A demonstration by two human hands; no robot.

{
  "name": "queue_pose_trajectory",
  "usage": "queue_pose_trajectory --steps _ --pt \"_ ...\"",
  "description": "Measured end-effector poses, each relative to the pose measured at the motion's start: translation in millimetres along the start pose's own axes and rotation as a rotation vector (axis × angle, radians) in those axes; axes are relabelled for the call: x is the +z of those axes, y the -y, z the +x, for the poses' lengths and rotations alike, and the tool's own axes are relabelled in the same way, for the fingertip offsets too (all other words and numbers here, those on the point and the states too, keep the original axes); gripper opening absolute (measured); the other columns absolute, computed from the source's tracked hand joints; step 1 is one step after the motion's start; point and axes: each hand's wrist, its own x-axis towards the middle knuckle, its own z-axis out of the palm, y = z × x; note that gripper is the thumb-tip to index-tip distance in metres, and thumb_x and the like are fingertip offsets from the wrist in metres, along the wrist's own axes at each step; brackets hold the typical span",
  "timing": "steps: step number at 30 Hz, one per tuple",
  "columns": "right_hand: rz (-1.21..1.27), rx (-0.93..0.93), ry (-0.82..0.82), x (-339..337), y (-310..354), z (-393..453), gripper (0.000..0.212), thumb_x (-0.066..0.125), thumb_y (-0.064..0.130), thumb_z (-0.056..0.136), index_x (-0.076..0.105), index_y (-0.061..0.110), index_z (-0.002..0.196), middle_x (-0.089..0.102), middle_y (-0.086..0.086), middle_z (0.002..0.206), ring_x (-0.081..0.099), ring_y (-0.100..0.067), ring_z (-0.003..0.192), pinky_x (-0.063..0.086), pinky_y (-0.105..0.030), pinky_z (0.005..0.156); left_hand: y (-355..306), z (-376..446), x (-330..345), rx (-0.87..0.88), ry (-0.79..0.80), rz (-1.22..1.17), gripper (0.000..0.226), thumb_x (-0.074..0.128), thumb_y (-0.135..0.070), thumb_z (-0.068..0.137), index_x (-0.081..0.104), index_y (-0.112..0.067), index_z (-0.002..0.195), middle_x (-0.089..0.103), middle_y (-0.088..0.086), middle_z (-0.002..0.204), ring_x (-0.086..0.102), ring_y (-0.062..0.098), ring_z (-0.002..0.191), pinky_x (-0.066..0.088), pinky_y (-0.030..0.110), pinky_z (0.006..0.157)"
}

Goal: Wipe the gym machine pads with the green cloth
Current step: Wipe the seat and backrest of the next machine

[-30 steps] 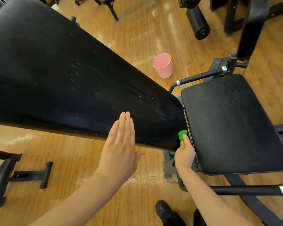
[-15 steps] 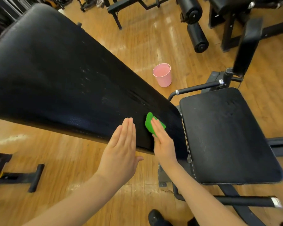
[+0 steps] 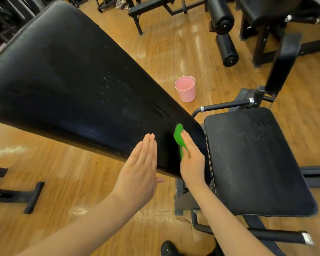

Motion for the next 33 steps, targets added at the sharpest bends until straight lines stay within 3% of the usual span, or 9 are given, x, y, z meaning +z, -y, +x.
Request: queue_pose_trajectory --steps 3,7,10,13,17,22,25,31,33 --pt "-0.057 -0.209 0.158 19 25 6 0.054 0.046 -0.005 0.092 0.029 0.019 0.137 0.032 0.012 0.141 0.024 -0.004 0.138 0.02 -0.016 0.112 0 0 0 0.004 -0.009 0.0 0.091 0.007 -0.056 0.1 -0.037 0.022 0.121 -0.042 0.038 0.126 -0.043 0.047 0.118 -0.032 0.05 0.094" --pt "-0.114 -0.22 0.145 15 -9 2 0.057 0.047 -0.01 0.09 0.031 0.017 0.137 0.035 0.007 0.141 0.025 -0.001 0.135 0.019 -0.015 0.112 1 0 0 0.0 -0.012 -0.001 0.092 0.007 -0.055 0.1 -0.038 0.022 0.121 -0.043 0.038 0.127 -0.044 0.046 0.118 -0.032 0.049 0.094" --pt "-0.175 -0.068 0.128 -1 -54 -11 0.061 0.047 -0.014 0.089 0.033 0.018 0.138 0.037 0.005 0.142 0.031 -0.011 0.136 0.018 -0.017 0.113 0 0 2 -0.003 -0.014 -0.001 0.093 0.009 -0.056 0.1 -0.037 0.022 0.122 -0.041 0.039 0.128 -0.042 0.047 0.118 -0.031 0.05 0.097" --pt "-0.221 0.187 0.149 -21 -88 -25 0.061 0.042 -0.012 0.091 0.029 0.021 0.141 0.037 0.006 0.144 0.033 -0.014 0.137 0.021 -0.029 0.115 0 0 4 -0.003 -0.011 0.001 0.092 0.007 -0.056 0.1 -0.036 0.022 0.122 -0.041 0.039 0.127 -0.042 0.048 0.118 -0.028 0.049 0.1" --pt "-0.163 0.419 0.096 -34 -92 -23 0.05 0.04 -0.004 0.095 0.038 0.016 0.14 0.041 -0.001 0.145 0.035 -0.018 0.136 0.021 -0.025 0.111 0 0 4 -0.004 -0.006 -0.002 0.091 0.005 -0.056 0.099 -0.036 0.022 0.122 -0.043 0.039 0.125 -0.042 0.048 0.118 -0.027 0.05 0.101" --pt "-0.06 0.051 0.043 -4 -14 -8 0.054 0.044 -0.004 0.094 0.03 0.022 0.139 0.037 0.01 0.14 0.032 -0.007 0.134 0.022 -0.011 0.109 -2 1 5 -0.004 -0.015 -0.004 0.091 0.004 -0.056 0.099 -0.035 0.023 0.122 -0.042 0.039 0.127 -0.039 0.047 0.122 -0.025 0.05 0.104" --pt "-0.055 -0.099 0.148 14 7 -3 0.056 0.045 -0.007 0.093 0.027 0.023 0.137 0.032 0.013 0.142 0.026 -0.005 0.137 0.021 -0.016 0.112 -2 0 6 0.0 -0.016 -0.004 0.091 0.003 -0.056 0.098 -0.036 0.022 0.124 -0.043 0.04 0.127 -0.041 0.047 0.121 -0.027 0.049 0.102" --pt "-0.079 -0.006 0.115 1 -37 -14 0.056 0.046 -0.011 0.09 0.033 0.019 0.136 0.038 0.007 0.14 0.03 -0.006 0.135 0.02 -0.014 0.111 -1 1 7 0.011 -0.02 0.004 0.091 0.005 -0.056 0.099 -0.037 0.021 0.124 -0.042 0.039 0.128 -0.042 0.047 0.12 -0.028 0.05 0.101" --pt "-0.092 0.118 0.12 -10 -58 -20 0.056 0.044 -0.011 0.091 0.033 0.02 0.137 0.038 0.007 0.141 0.031 -0.007 0.135 0.021 -0.022 0.114 -1 1 5 0.008 -0.005 0.002 0.091 0.005 -0.056 0.099 -0.036 0.021 0.123 -0.042 0.039 0.128 -0.042 0.047 0.119 -0.027 0.05 0.101"
